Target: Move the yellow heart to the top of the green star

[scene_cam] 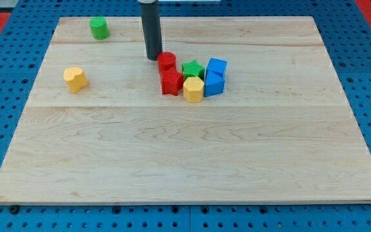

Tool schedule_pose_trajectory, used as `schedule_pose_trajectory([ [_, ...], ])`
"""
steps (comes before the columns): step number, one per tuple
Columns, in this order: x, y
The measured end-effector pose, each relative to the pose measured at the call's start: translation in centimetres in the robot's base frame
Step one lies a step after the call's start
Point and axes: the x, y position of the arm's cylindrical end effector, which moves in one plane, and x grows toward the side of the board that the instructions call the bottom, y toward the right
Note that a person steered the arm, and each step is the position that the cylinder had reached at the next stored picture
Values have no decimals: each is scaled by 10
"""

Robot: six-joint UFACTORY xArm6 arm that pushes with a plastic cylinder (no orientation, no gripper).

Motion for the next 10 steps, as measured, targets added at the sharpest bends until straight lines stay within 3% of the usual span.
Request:
schedule_pose_trajectory([
  [1, 4, 0],
  [3, 10, -118],
  [4, 56, -147],
  [7, 143, -101],
  [8, 131, -147],
  [10, 73, -149],
])
